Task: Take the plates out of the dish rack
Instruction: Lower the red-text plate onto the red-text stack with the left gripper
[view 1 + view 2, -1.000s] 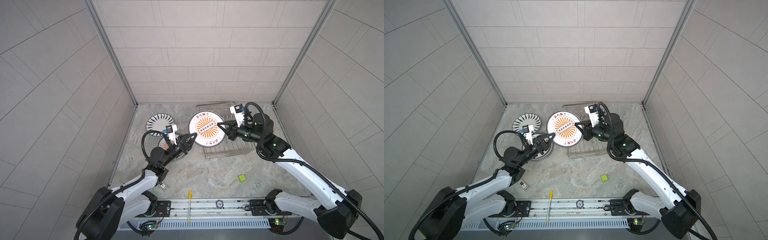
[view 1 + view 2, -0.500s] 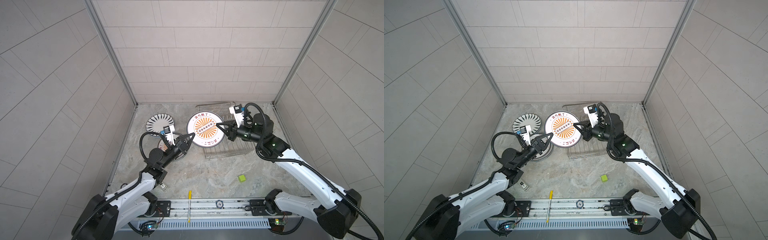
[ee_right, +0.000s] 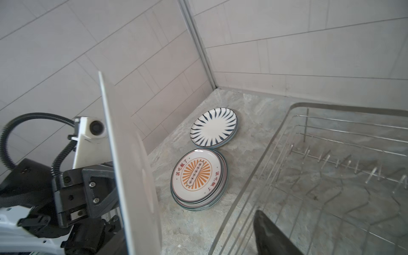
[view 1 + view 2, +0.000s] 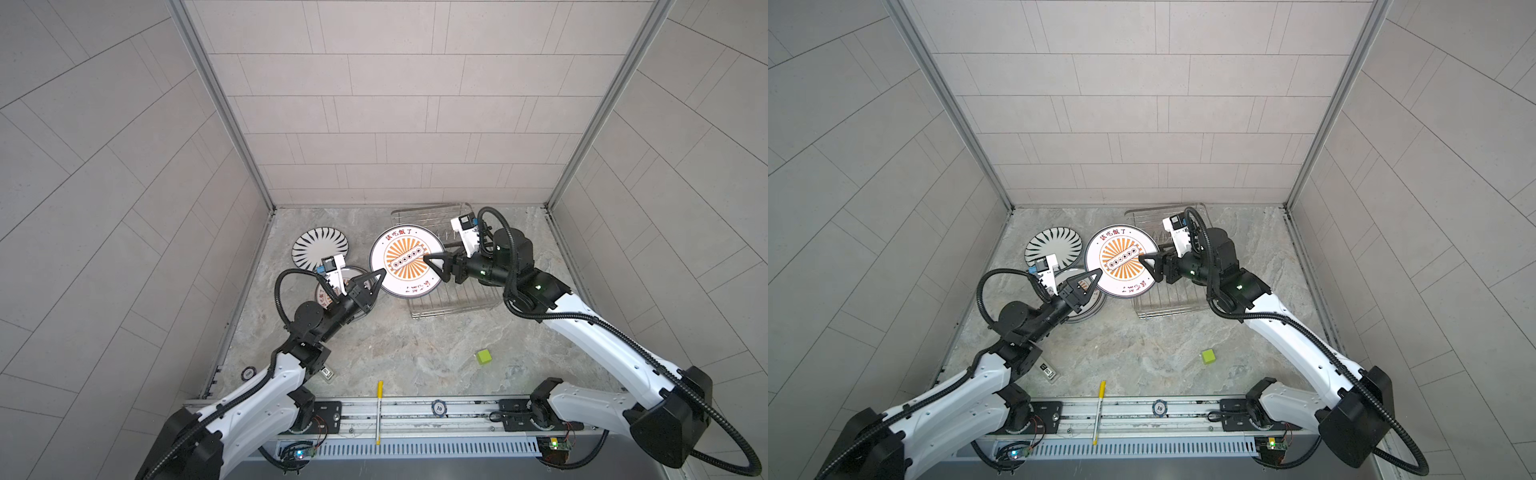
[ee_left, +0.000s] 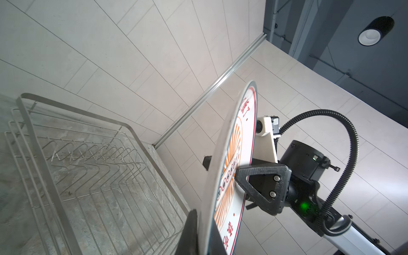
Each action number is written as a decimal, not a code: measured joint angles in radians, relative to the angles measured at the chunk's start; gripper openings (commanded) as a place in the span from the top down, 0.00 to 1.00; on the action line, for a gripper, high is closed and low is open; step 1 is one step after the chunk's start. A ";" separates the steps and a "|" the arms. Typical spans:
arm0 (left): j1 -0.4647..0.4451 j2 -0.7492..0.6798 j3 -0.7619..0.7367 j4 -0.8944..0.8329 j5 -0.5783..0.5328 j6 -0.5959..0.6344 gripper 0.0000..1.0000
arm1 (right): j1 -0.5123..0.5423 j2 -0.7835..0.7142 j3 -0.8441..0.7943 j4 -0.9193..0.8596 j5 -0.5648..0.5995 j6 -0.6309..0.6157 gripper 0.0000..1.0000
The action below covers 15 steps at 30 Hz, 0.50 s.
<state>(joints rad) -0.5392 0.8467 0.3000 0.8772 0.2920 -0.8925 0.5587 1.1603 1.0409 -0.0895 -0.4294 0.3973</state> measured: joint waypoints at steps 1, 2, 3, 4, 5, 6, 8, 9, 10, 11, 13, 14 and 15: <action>0.000 -0.022 -0.002 -0.032 -0.035 -0.001 1.00 | 0.016 0.000 0.001 -0.018 0.055 -0.003 0.01; 0.000 -0.043 -0.006 -0.059 -0.068 -0.001 1.00 | 0.031 0.001 0.003 -0.037 0.101 -0.016 0.01; 0.000 -0.072 -0.014 -0.091 -0.103 -0.001 1.00 | 0.048 0.004 0.007 -0.057 0.145 -0.027 0.01; 0.000 -0.097 -0.021 -0.121 -0.134 -0.001 1.00 | 0.064 0.009 0.014 -0.075 0.182 -0.032 0.01; 0.000 -0.124 -0.025 -0.157 -0.169 -0.002 1.00 | 0.083 0.018 0.024 -0.092 0.222 -0.040 0.01; 0.000 -0.148 -0.028 -0.195 -0.202 -0.003 1.00 | 0.100 0.027 0.035 -0.105 0.261 -0.047 0.01; 0.000 -0.187 -0.029 -0.264 -0.263 -0.011 1.00 | 0.131 0.048 0.057 -0.122 0.324 -0.061 0.01; 0.002 -0.206 -0.030 -0.301 -0.294 -0.024 1.00 | 0.144 0.060 0.067 -0.129 0.349 -0.069 0.01; 0.006 -0.220 -0.032 -0.327 -0.320 -0.039 1.00 | 0.155 0.071 0.076 -0.134 0.367 -0.077 0.01; 0.012 -0.236 -0.038 -0.349 -0.345 -0.059 1.00 | 0.166 0.084 0.087 -0.140 0.383 -0.085 0.01; 0.022 -0.266 -0.056 -0.389 -0.389 -0.097 1.00 | 0.185 0.111 0.108 -0.151 0.408 -0.103 0.01; 0.026 -0.285 -0.063 -0.422 -0.416 -0.116 1.00 | 0.196 0.127 0.123 -0.156 0.418 -0.113 0.01; 0.030 -0.306 -0.066 -0.467 -0.445 -0.137 1.00 | 0.209 0.146 0.139 -0.163 0.428 -0.122 0.01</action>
<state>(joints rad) -0.5095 0.5407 0.2340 0.4103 -0.1532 -1.0290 0.7681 1.3060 1.1801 -0.2527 -0.0013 0.2749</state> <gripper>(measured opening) 0.082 0.993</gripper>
